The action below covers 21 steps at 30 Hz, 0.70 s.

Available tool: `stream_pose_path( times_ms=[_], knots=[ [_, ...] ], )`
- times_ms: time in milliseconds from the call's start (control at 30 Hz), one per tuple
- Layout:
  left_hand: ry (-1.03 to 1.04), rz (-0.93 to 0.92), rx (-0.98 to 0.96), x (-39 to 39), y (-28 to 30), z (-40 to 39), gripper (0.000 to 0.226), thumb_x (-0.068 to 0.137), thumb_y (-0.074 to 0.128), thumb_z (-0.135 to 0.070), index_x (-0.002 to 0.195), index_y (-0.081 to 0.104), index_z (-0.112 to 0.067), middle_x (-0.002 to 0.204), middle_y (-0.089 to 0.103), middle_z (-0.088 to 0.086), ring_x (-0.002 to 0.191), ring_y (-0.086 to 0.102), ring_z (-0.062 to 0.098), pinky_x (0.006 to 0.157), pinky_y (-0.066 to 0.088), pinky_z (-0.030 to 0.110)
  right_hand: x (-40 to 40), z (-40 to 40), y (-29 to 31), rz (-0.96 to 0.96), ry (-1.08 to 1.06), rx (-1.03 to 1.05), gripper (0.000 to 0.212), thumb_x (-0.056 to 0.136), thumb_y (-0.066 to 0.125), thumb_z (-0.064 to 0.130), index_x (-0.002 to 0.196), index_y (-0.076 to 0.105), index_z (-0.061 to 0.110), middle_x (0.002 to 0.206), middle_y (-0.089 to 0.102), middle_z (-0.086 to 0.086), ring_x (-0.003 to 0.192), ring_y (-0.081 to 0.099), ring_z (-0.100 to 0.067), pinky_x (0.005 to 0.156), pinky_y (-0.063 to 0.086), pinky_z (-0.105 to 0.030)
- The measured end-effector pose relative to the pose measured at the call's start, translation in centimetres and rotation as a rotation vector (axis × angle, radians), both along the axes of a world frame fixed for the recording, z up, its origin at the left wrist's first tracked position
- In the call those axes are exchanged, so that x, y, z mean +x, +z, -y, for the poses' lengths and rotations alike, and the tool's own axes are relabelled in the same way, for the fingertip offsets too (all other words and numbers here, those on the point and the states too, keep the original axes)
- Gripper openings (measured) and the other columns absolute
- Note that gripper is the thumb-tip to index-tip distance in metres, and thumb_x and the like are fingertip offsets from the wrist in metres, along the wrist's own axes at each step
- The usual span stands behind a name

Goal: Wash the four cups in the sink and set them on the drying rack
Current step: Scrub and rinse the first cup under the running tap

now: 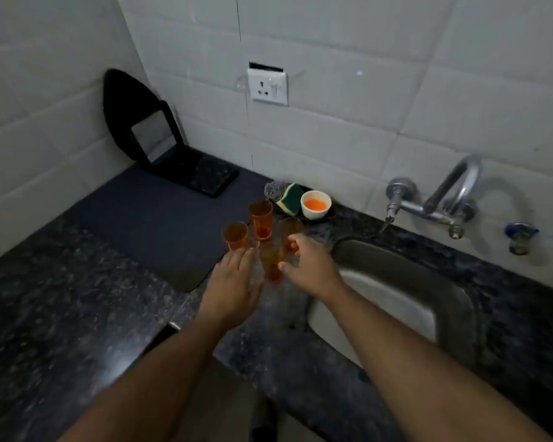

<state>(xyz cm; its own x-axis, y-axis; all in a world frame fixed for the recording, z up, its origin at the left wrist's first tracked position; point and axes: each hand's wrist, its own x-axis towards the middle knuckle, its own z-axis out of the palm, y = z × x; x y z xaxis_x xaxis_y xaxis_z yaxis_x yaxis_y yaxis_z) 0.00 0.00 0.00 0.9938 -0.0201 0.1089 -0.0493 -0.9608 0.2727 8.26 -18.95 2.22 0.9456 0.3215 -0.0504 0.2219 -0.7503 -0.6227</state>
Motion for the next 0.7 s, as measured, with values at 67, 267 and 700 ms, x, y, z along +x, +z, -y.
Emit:
stream_pose_path(
  times_ms=[67,267,700],
  knots=[
    [0.018,-0.085,-0.012,0.7,-1.6,-0.7,0.07,0.1,0.058,-0.044,0.157,0.04,-0.009,0.155,0.048,0.011,0.142,0.044,0.029,0.118,0.039,0.044,0.9,-1.2,-1.3,-0.069,0.019,-0.041,0.083,0.083,0.085,0.039,0.152,0.046,0.015,0.145,0.058,-0.008,0.132,0.058,-0.026,0.108,0.051,-0.041],
    [0.035,-0.291,-0.039,2.2,-5.4,-1.5,0.077,0.096,0.065,-0.041,0.16,0.034,-0.011,0.159,0.043,0.009,0.145,0.04,0.027,0.118,0.038,0.04,2.4,-2.9,-4.5,-0.178,-0.011,-0.059,0.092,0.077,0.09,0.034,0.154,0.043,0.017,0.144,0.059,-0.009,0.132,0.057,-0.027,0.109,0.048,-0.037],
    [-0.051,-0.539,0.073,4.0,-8.6,-1.1,0.104,0.094,0.059,-0.067,0.169,0.01,-0.014,0.177,-0.003,0.009,0.163,-0.003,0.031,0.129,0.015,0.053,2.8,-2.9,-7.2,-0.207,-0.167,0.106,0.066,0.068,0.094,0.04,0.124,0.06,0.031,0.107,0.069,0.01,0.099,0.067,-0.012,0.09,0.06,-0.036]
  ],
)
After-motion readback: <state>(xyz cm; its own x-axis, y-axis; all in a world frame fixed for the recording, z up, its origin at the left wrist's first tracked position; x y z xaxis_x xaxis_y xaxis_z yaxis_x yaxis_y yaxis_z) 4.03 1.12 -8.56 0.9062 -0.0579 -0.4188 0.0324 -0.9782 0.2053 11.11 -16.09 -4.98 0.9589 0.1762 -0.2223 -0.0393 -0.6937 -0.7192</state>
